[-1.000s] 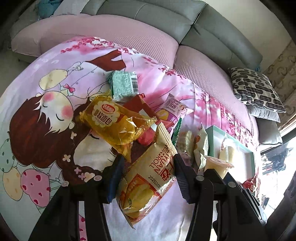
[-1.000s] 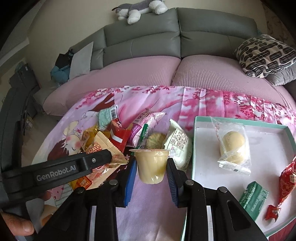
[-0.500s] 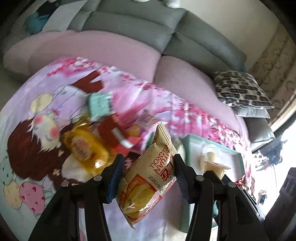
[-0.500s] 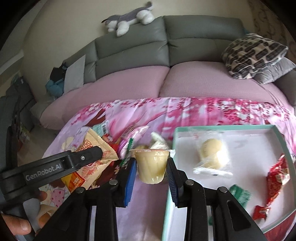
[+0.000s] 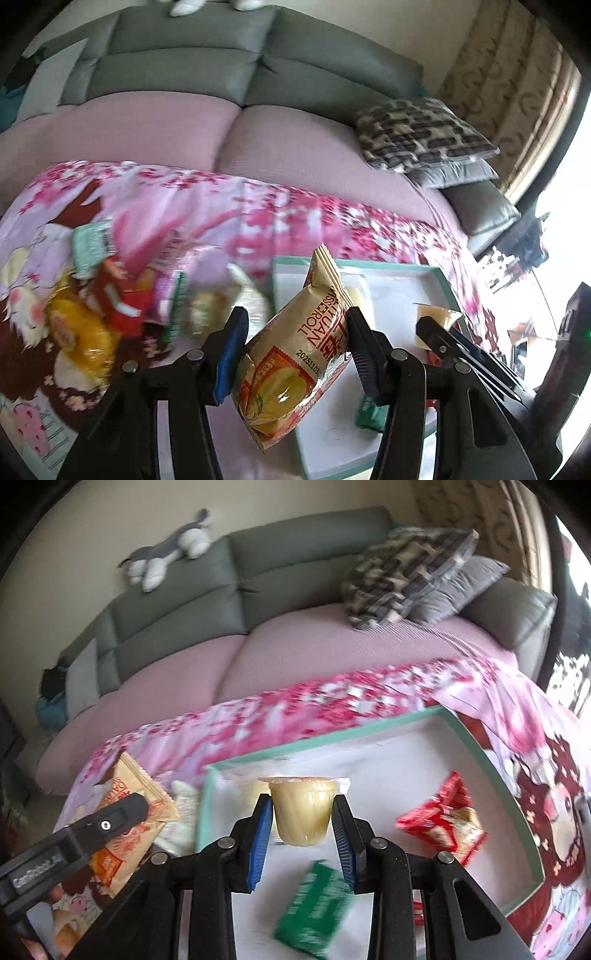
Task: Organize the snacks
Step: 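Carry the bread bag and jelly cup into the tray and open both tools, then move both open tools back over the snack pile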
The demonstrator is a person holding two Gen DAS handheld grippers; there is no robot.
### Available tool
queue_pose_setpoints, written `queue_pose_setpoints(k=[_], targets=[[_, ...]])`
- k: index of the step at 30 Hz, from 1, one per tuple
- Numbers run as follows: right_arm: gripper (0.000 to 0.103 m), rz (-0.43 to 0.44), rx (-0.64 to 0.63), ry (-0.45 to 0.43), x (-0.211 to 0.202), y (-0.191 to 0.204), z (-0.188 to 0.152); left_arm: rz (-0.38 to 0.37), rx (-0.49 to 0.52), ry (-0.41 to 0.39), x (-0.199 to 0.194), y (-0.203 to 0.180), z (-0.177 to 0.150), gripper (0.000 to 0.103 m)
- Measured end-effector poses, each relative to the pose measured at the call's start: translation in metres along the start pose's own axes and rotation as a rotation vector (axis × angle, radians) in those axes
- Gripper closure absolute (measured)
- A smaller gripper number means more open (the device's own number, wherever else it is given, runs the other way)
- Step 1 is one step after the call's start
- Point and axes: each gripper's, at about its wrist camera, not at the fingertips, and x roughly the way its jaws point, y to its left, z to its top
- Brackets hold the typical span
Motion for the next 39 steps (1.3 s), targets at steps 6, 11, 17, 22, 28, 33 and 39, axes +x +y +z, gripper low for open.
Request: queue_pose_setpoints(k=[6, 11, 17, 22, 28, 33, 39], targets=[[0.068, -0.020, 0.069, 0.033, 0.008, -0.028, -0.003, -0.005, 0.045, 0.077, 0.030, -0.023, -0.006, 0.047], [0.068, -0.040, 0.111, 0.045, 0.011, -0.046, -0.004, -0.013, 0.076, 0.121, 0.048, -0.038, -0.013, 0.047], [0.068, -0.056, 0.147, 0.053, 0.012, -0.063, -0.005, -0.023, 0.107, 0.134, 0.055, -0.053, -0.021, 0.046], [0.067, -0.046, 0.166, 0.047, 0.008, -0.066, -0.005, -0.012, 0.123, 0.108, 0.047, -0.056, -0.019, 0.029], [0.067, -0.052, 0.137, 0.037, 0.005, -0.058, -0.004, 0.018, 0.097, 0.085, 0.037, -0.044, -0.014, 0.029], [0.042, -0.068, 0.103, 0.041, 0.006, -0.049, -0.003, 0.104, 0.049, 0.049, 0.032, -0.023, -0.009, 0.009], [0.018, -0.095, 0.034, 0.051, 0.010, -0.033, -0.004, 0.249, 0.005, 0.032, 0.032, 0.005, -0.007, 0.001]])
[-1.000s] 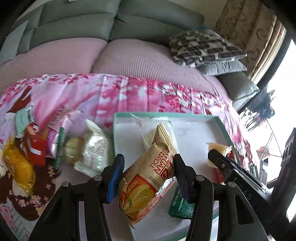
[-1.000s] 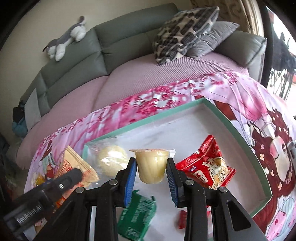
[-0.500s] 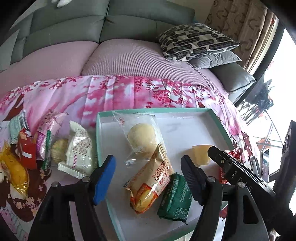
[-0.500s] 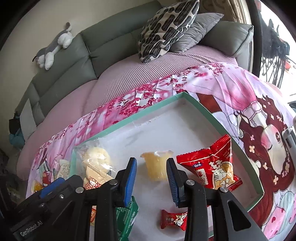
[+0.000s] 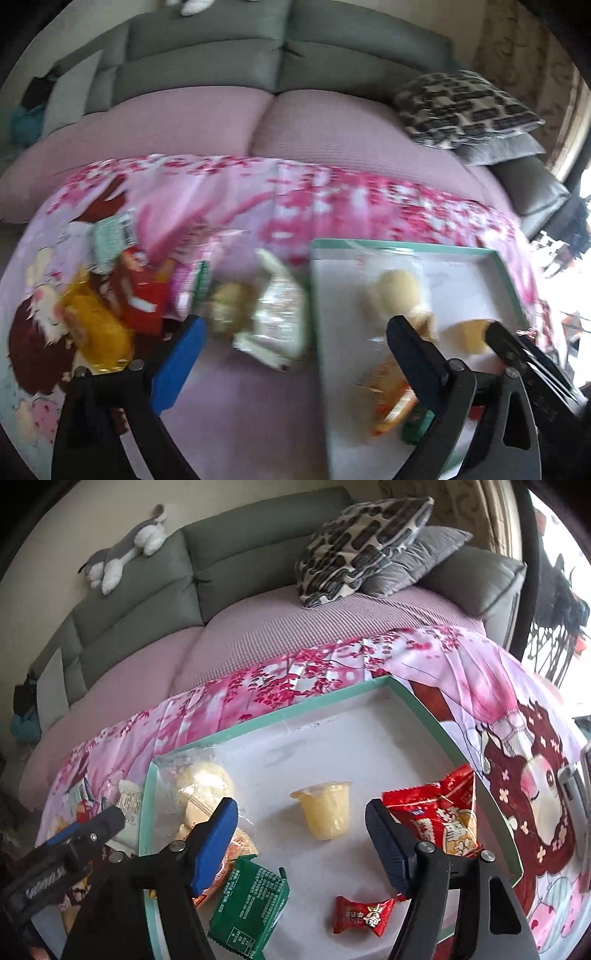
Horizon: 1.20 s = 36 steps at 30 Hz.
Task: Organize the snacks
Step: 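Move both open tools back over the snack pile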
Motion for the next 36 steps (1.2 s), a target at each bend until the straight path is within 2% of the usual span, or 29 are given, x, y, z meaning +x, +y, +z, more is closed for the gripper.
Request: queue_pose_setpoints(k=[1, 2, 3, 9, 21, 26, 30, 36], targets=[[0.013, -0.009, -0.005, -0.001, 0.001, 0.002, 0.000, 0.018, -0.010, 0.003, 0.001, 0.005, 0.000, 0.000], [0.003, -0.019, -0.010, -0.003, 0.002, 0.003, -0.001, 0.030, -0.022, 0.003, 0.002, 0.010, 0.000, 0.000], [0.000, -0.023, -0.014, -0.006, 0.002, 0.004, -0.001, 0.036, -0.030, 0.002, 0.002, 0.013, -0.001, 0.000], [0.000, -0.023, -0.025, -0.016, 0.004, 0.006, -0.003, 0.084, -0.043, 0.000, 0.005, 0.025, -0.002, 0.000], [0.000, -0.031, -0.038, -0.046, 0.001, 0.012, -0.002, 0.115, -0.078, -0.018, -0.002, 0.048, 0.002, 0.000], [0.000, 0.017, -0.046, -0.085, -0.007, 0.031, -0.001, 0.165, -0.113, -0.008, -0.010, 0.078, 0.002, 0.000], [0.000, 0.090, -0.074, -0.110, -0.011, 0.058, -0.003, 0.195, -0.174, -0.011, -0.022, 0.111, 0.004, 0.000], [0.000, 0.180, -0.164, -0.099, -0.008, 0.108, -0.011, 0.228, -0.269, 0.004, -0.035, 0.158, 0.001, 0.000]])
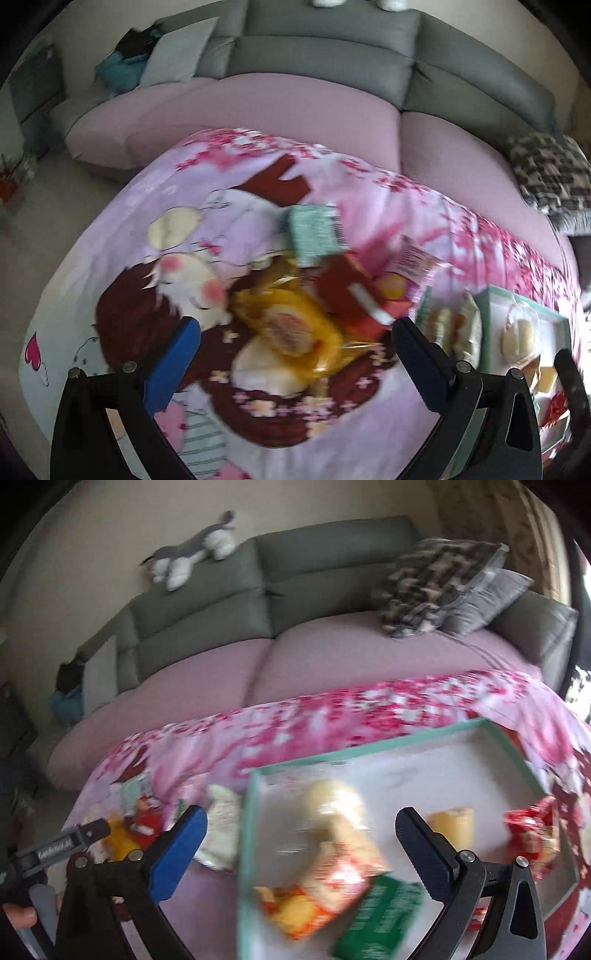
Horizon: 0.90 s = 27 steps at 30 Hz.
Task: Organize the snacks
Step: 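Move both open tools back over the snack pile, then grasp the yellow soft bread bag with the left tool while the right tool grasps the white packet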
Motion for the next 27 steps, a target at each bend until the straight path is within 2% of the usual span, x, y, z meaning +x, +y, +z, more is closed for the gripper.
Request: queue_pose_setpoints(k=[3, 9, 14, 20, 27], targets=[[0.000, 0.021, -0.057, 0.015, 0.006, 0.025, -0.003, -0.004, -0.053, 0.012, 0.001, 0.022, 0.002, 0.000], [0.000, 0.090, -0.142, 0.061, 0.021, 0.073, -0.013, -0.004, -0.088, 0.021, 0.001, 0.046, 0.002, 0.000], [0.000, 0.111, -0.171, 0.108, 0.036, 0.091, -0.024, -0.047, -0.122, 0.049, 0.007, 0.057, 0.000, 0.000], [0.009, 0.093, -0.170, 0.133, 0.051, 0.089, -0.029, -0.116, -0.111, 0.105, 0.025, 0.043, 0.000, 0.000], [0.026, 0.043, -0.167, 0.156, 0.067, 0.084, -0.029, -0.157, -0.110, 0.142, 0.047, 0.025, 0.003, 0.000]])
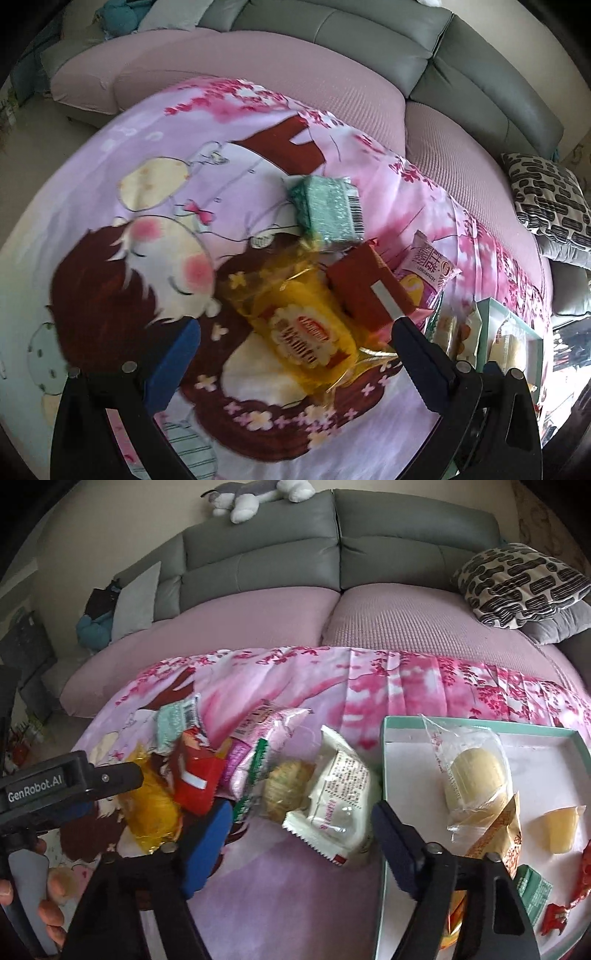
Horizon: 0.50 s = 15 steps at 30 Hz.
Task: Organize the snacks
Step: 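Grasp the yellow soft bread bag with the left tool while the right tool grasps the white packet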
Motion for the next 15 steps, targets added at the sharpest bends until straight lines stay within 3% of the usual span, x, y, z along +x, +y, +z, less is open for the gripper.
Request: queue_pose_setpoints(k=[4, 15], targets=[[0.039, -0.045, -0.047, 0.010, 0.009, 0.007, -0.001, -0.009, -0.017, 0.024, 0.014, -0.003, 0.001, 0.000], [0.044, -0.087, -0.106, -0.008, 0.015, 0.011, 0.004, 0.000, -0.019, 0.054, 0.032, -0.004, -0.003, 0.000]])
